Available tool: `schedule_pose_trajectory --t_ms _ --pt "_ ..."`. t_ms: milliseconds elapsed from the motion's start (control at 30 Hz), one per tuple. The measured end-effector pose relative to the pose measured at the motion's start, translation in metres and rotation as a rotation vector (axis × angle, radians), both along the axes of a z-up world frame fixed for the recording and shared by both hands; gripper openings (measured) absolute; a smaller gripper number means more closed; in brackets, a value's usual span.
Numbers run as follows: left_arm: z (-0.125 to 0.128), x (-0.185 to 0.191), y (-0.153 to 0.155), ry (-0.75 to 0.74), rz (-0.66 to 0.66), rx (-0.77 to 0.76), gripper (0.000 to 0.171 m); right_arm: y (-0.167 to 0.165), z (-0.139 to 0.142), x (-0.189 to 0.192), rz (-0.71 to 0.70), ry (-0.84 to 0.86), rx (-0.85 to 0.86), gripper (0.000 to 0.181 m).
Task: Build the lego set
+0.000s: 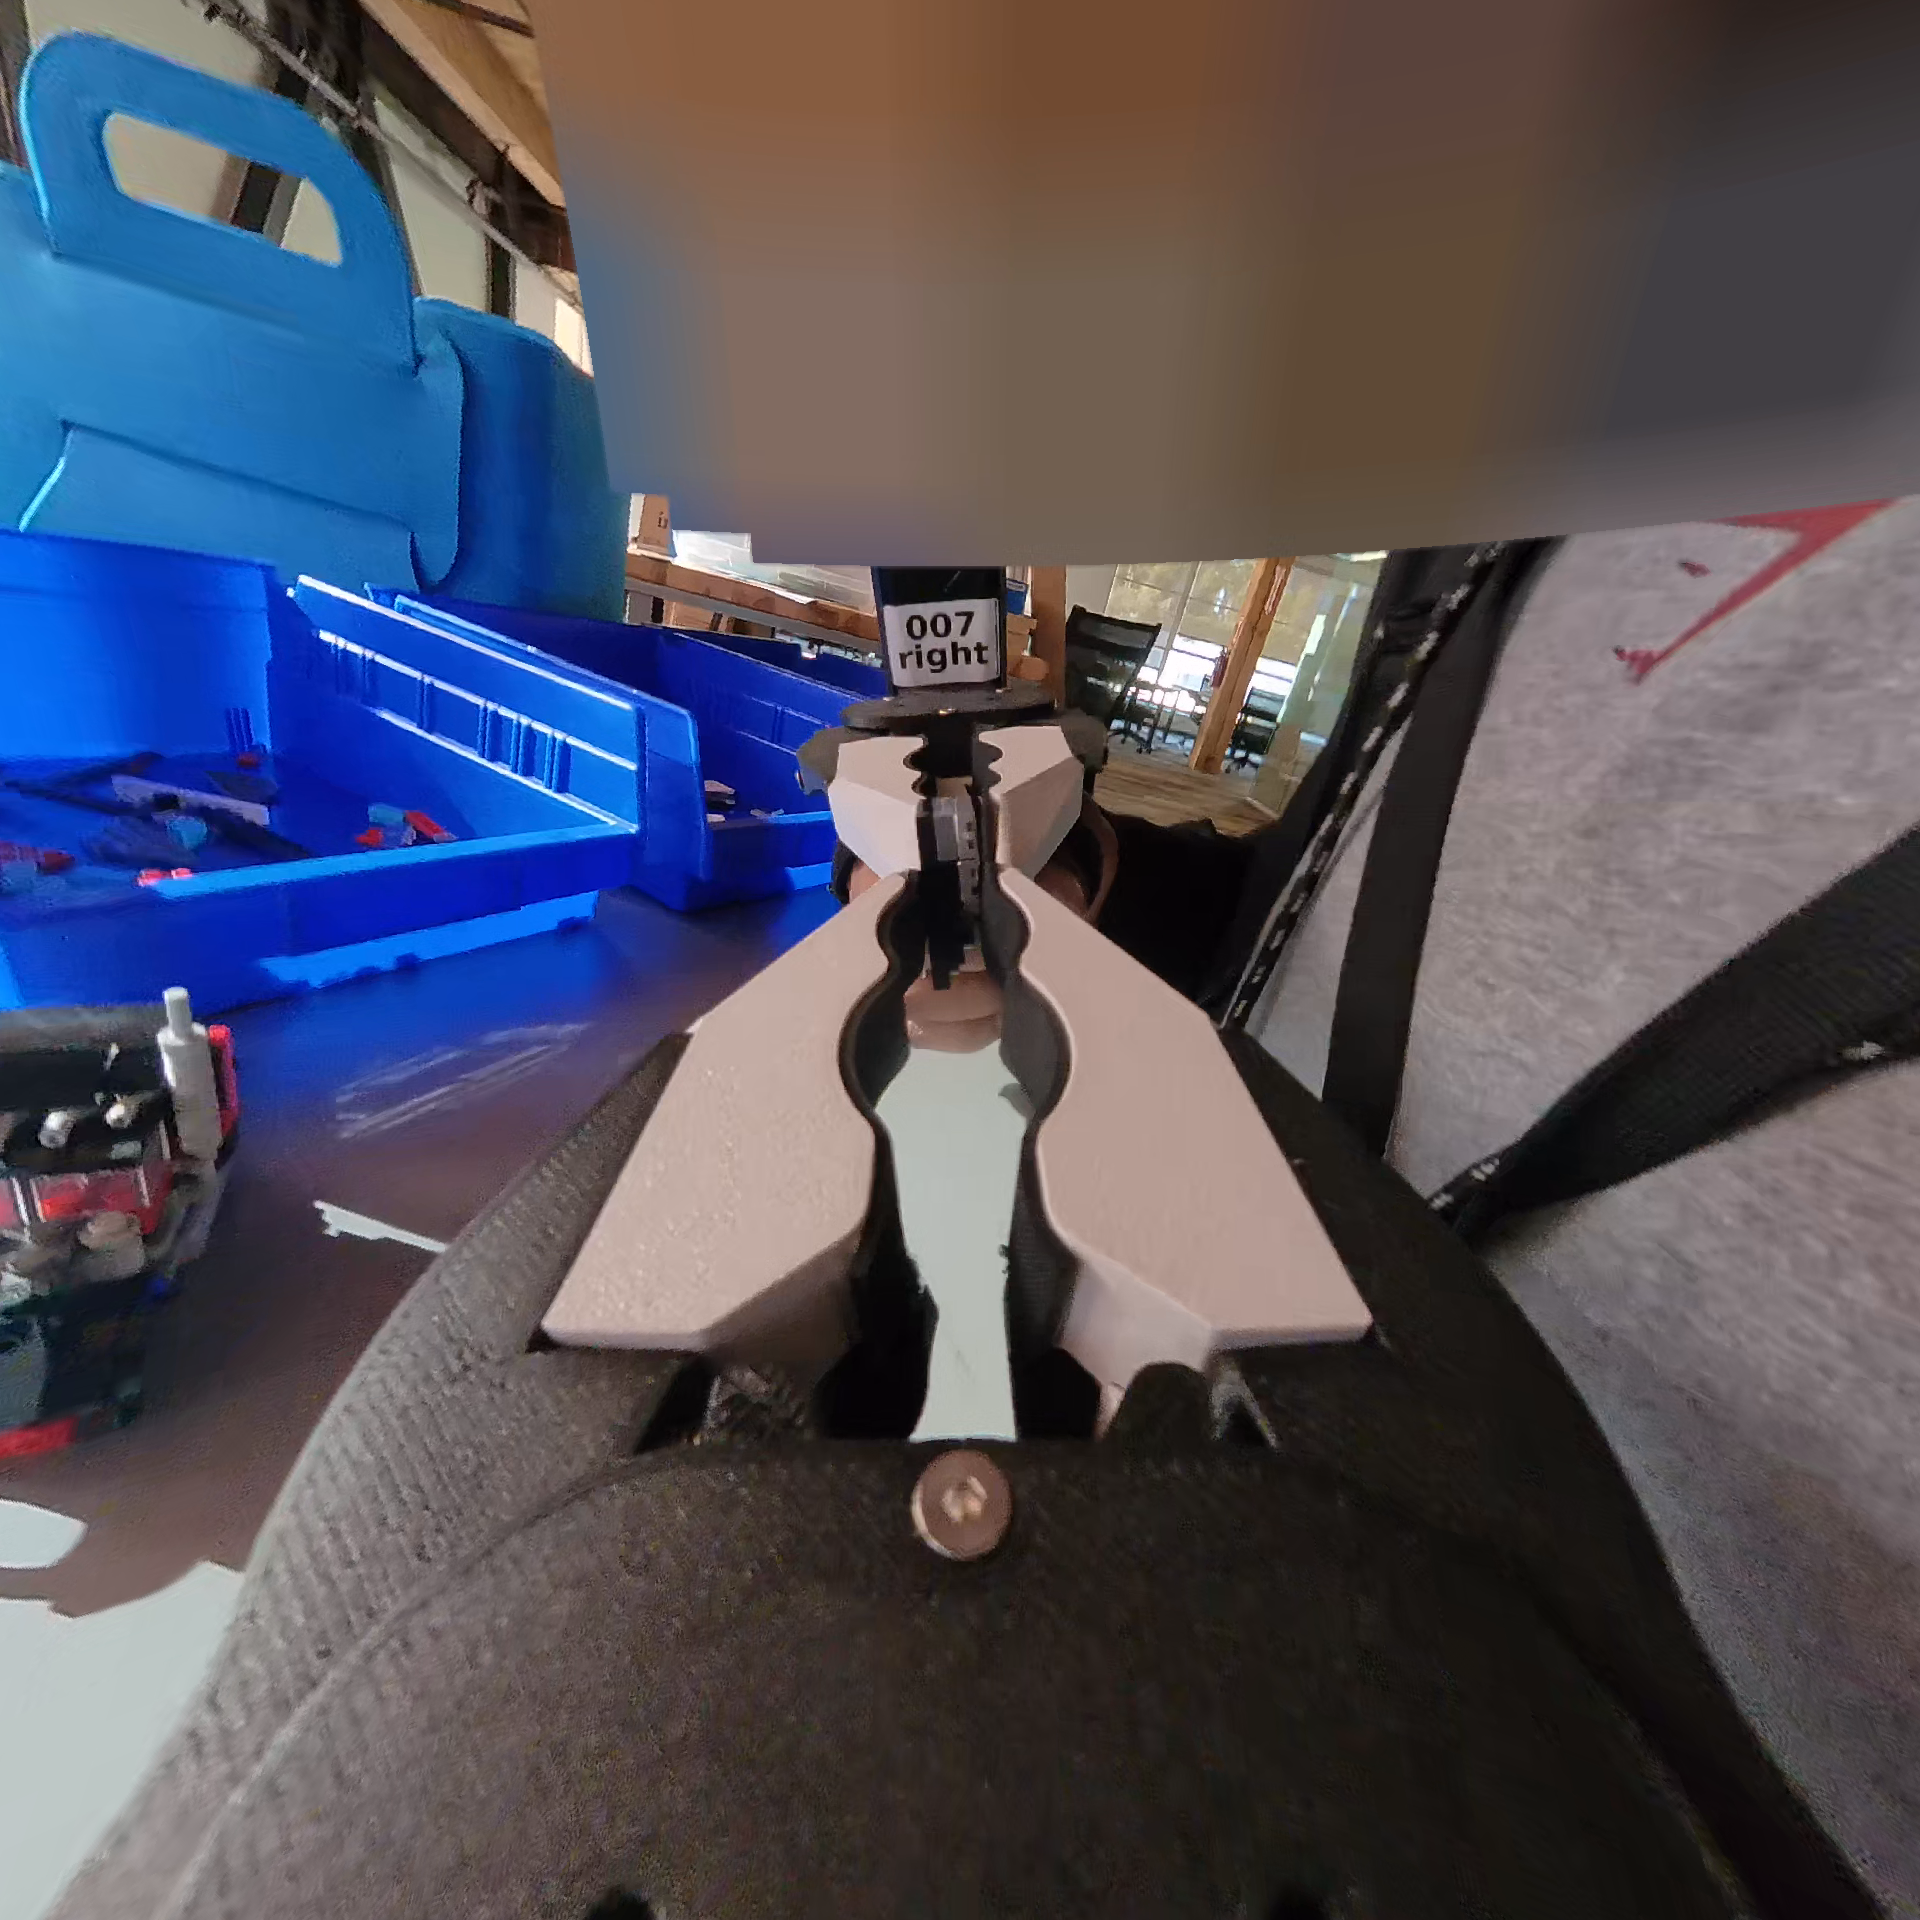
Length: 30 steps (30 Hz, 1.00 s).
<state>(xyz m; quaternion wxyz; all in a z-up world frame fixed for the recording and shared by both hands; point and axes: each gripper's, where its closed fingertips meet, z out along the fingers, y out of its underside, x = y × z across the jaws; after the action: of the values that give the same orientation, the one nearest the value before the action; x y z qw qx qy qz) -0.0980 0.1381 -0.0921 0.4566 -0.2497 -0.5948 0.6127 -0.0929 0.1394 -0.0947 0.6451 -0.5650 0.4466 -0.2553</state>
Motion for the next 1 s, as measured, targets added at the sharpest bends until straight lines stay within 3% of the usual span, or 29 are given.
schedule_pose_trajectory --t_ms 100,200,400,500,1000 --pt "-0.002 0.008 -0.013 0.098 0.056 0.114 0.025 -0.011 0.005 0.001 -0.042 -0.031 0.122 0.01" --pt "0.002 0.022 -0.024 0.299 0.084 0.254 0.034 -0.024 0.005 0.006 -0.118 -0.051 0.232 0.01" --pt "-0.006 0.024 -0.034 0.543 0.155 0.433 0.035 -0.03 -0.001 0.016 -0.231 -0.07 0.348 0.01" --pt "-0.004 0.023 -0.033 0.631 0.149 0.442 0.026 -0.032 -0.001 0.017 -0.268 -0.091 0.405 0.01" --pt "-0.004 0.026 -0.031 0.708 0.174 0.432 0.012 -0.031 -0.001 0.02 -0.335 -0.106 0.493 0.01"
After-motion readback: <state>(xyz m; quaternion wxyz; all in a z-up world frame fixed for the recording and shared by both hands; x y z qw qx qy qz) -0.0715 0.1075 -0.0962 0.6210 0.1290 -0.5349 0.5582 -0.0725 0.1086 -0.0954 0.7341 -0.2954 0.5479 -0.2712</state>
